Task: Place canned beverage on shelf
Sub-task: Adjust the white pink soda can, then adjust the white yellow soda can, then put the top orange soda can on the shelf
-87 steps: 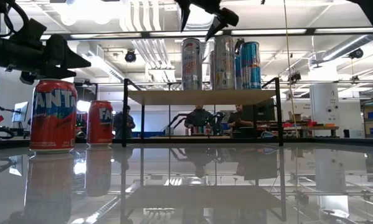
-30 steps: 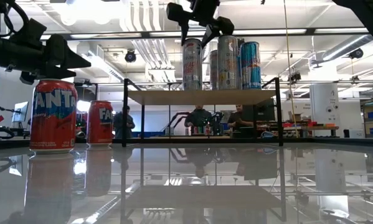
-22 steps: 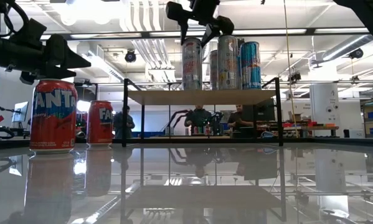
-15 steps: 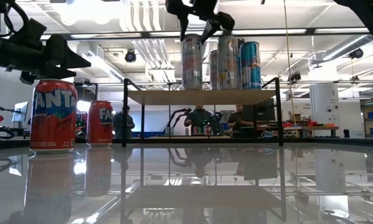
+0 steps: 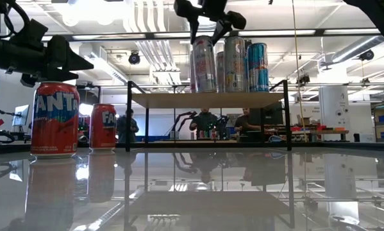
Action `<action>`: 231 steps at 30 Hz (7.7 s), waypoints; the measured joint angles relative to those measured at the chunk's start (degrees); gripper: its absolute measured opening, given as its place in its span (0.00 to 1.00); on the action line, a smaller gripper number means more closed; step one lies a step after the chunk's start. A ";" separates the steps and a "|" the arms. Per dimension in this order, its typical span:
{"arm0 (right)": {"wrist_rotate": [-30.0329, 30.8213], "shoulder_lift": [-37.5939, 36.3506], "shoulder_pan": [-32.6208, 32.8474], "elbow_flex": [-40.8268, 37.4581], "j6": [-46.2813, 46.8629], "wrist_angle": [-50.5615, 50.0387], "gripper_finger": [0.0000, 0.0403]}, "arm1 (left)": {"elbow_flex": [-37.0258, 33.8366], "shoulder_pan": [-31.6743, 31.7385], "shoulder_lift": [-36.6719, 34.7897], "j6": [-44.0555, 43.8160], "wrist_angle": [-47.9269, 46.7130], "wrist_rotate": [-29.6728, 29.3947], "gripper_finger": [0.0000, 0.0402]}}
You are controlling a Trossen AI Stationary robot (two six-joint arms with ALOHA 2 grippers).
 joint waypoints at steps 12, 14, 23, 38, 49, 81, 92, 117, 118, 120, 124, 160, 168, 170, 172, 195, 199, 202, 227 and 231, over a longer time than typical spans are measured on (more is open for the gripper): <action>0.12 -0.07 0.00 0.00 -0.09 -0.58 0.68 | 0.01 -0.01 0.00 -0.01 0.00 0.00 0.99; 0.12 -0.07 0.00 0.00 -0.19 -0.58 0.69 | 0.01 0.01 0.00 0.01 0.00 0.01 0.99; 0.42 -0.26 0.00 0.11 -0.38 -0.34 0.75 | 0.00 -0.01 0.00 0.00 0.00 0.00 0.99; 3.12 -2.70 0.13 3.72 -3.22 -4.00 0.78 | 0.00 -0.01 0.00 -0.01 0.00 0.00 0.99; 5.87 -6.78 0.33 3.80 3.24 -14.02 0.78 | 0.01 -0.01 0.00 -0.01 0.00 -0.01 0.99; -3.53 -6.82 0.37 -1.68 15.88 -20.17 0.92 | 0.00 0.00 0.00 0.00 0.00 0.00 0.99; -3.49 -6.82 0.35 -4.15 18.21 -20.20 0.92 | 0.01 0.01 0.00 -0.01 0.00 0.01 0.99; -2.54 -6.60 -1.27 -4.76 20.30 -17.89 0.92 | 0.00 -0.01 0.00 0.01 0.00 0.00 0.99; -2.48 -6.60 -1.27 -4.76 20.30 -17.72 0.92 | 0.01 0.01 0.00 0.00 0.00 0.01 0.99; -2.13 -6.58 -1.27 -4.80 20.30 -17.68 0.92 | -0.01 0.00 0.00 0.01 0.00 0.00 0.99; -1.73 -6.58 -1.27 -5.63 20.89 -16.76 0.92 | 0.01 -0.01 0.00 0.00 0.00 0.01 0.99; -0.40 -6.56 -1.29 -8.35 18.60 -13.35 0.92 | 0.01 -0.01 0.00 0.00 0.00 -0.01 0.99; -0.01 -6.62 -1.29 -4.26 18.11 -16.87 0.92 | 0.00 -0.01 0.00 0.02 0.00 0.00 0.99; 0.01 -6.62 -1.29 -2.95 17.85 -18.06 0.92 | 0.01 -0.01 0.00 0.02 0.00 0.01 0.99; 0.03 -6.62 -1.27 -1.51 17.87 -19.56 0.92 | 0.01 0.00 0.00 0.01 0.00 0.01 0.99; -2.61 -41.26 5.59 -38.45 16.15 -0.60 0.83 | 0.01 0.01 0.00 0.02 0.00 -0.01 0.99; -1.57 -47.71 7.62 -50.60 13.96 11.36 0.83 | 0.01 0.00 0.00 0.00 0.00 0.00 0.99; -1.81 -52.08 9.40 -58.77 13.76 19.85 0.83 | 0.01 -0.01 0.00 0.01 0.00 -0.01 0.99; -31.92 -70.60 16.51 -102.56 -17.48 66.00 0.83 | 0.01 -0.01 -0.01 0.00 0.01 0.01 0.99; -30.01 -71.13 16.50 -104.62 -26.32 70.81 0.83 | 0.01 0.01 -0.02 0.02 -0.02 -0.01 0.99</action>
